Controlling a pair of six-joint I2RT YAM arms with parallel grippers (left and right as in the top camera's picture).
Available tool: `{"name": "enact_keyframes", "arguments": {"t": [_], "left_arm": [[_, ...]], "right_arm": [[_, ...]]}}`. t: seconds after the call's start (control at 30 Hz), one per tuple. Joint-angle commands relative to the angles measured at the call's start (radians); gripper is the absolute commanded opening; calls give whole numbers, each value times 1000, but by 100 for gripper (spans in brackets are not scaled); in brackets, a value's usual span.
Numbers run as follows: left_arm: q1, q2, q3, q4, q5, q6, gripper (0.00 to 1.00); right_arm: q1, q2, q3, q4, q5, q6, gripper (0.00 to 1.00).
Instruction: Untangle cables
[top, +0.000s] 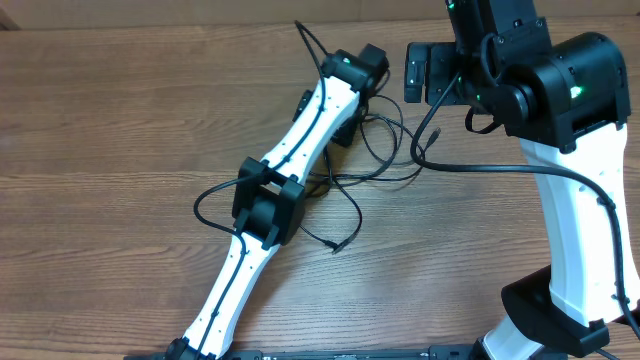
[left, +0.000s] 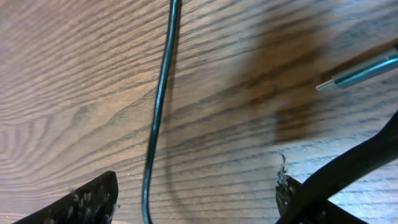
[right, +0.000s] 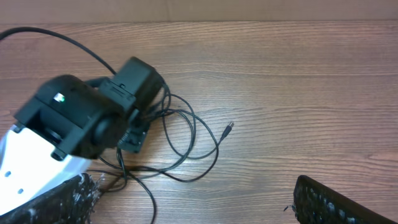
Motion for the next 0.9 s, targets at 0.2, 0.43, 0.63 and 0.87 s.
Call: {"name": "enact_keyframes", "arguments": {"t": [0.2, 0.43, 0.63, 0.87], "left_arm": [[29, 15, -6, 44, 570, -24, 78], [53, 15, 28, 130, 634, -48, 81], [81, 15, 74, 206, 636, -84, 80], [69, 15, 73, 412, 637, -141, 80]], "right_arm": [[-3, -16, 1, 3, 11, 3, 100], [-3, -16, 1, 3, 17, 3, 100], [-3, -16, -8, 3, 17, 3, 100], [-3, -16, -66, 3, 17, 4, 100]]}}
